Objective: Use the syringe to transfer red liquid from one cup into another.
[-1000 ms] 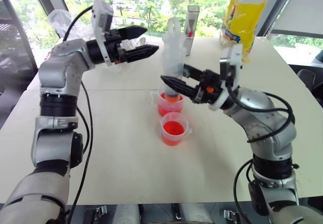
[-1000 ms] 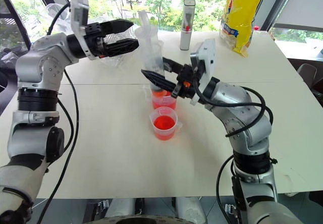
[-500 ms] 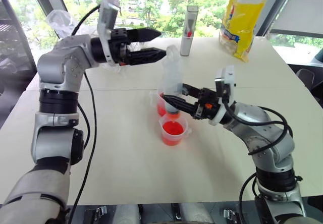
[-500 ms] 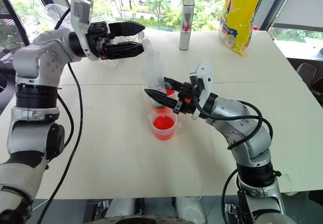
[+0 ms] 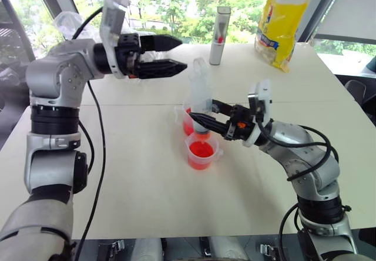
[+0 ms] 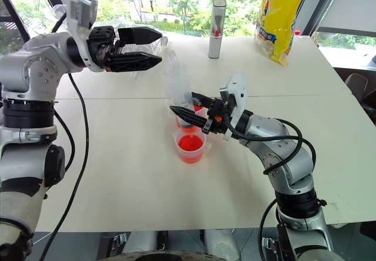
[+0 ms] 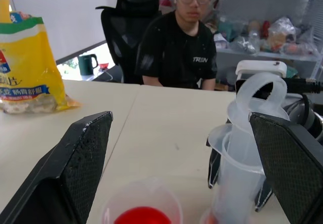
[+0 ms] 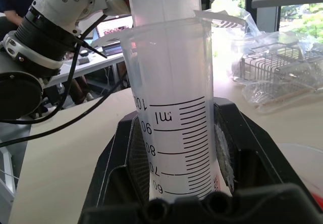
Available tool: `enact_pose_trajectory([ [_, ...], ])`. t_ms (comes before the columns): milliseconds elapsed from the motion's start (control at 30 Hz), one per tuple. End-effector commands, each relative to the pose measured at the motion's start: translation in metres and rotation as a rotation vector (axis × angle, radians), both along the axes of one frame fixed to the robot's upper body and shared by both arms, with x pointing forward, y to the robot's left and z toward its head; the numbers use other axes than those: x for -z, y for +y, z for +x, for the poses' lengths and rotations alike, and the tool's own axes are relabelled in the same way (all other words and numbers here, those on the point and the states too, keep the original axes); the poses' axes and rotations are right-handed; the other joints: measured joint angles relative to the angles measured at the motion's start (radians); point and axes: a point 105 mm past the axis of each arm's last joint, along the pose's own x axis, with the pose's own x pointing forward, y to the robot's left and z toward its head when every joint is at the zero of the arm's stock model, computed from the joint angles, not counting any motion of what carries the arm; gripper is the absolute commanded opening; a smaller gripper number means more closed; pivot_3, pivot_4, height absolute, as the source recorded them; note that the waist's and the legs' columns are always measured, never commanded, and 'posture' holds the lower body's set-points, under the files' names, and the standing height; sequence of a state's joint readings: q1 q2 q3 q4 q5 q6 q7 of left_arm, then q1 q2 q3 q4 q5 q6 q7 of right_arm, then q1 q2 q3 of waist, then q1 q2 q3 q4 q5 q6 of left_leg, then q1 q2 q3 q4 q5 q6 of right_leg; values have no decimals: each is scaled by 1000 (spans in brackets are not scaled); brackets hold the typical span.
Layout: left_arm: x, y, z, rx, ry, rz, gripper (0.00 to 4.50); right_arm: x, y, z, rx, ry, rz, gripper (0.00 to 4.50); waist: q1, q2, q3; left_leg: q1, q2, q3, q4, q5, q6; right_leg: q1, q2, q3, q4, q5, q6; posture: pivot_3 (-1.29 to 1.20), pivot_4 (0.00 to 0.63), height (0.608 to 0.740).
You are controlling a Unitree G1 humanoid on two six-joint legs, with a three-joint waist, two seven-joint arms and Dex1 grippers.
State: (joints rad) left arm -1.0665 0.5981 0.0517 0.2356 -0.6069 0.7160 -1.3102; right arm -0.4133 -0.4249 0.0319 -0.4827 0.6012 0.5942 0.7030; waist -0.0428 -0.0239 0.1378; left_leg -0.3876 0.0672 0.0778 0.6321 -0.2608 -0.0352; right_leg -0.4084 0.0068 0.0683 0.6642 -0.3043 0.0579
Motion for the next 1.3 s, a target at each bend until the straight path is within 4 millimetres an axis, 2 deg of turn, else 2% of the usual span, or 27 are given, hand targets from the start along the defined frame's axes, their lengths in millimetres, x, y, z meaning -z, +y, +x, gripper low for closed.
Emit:
enact_pose_trajectory([
  [33,-11,-1,-8,26,-48,-17,4447,-10,0,-2,-7,-56,4,1387,0,0,0,0,0,0,0,0,0,0,0,0,0,0,0,0,150,740],
  [567,-6,-29,-4,56,-56,-40,4447,-9,-1,-1,0,-60,-6,1387,1,0,0,0,0,0,0,0,0,0,0,0,0,0,0,0,150,740],
  [833,-3,-45,-13,122,-43,-64,4447,-8,-3,-2,2,-60,-12,1387,-1,0,0,0,0,0,0,0,0,0,0,0,0,0,0,0,150,740],
  [1100,5,-52,-24,184,-16,-44,4447,-10,-2,-3,-2,-60,-13,1387,-1,0,0,0,0,0,0,0,0,0,0,0,0,0,0,0,150,740],
  [1300,5,-51,-23,175,-17,-46,4447,-11,-2,-3,0,-60,-12,1387,0,0,0,0,0,0,0,0,0,0,0,0,0,0,0,0,150,740],
])
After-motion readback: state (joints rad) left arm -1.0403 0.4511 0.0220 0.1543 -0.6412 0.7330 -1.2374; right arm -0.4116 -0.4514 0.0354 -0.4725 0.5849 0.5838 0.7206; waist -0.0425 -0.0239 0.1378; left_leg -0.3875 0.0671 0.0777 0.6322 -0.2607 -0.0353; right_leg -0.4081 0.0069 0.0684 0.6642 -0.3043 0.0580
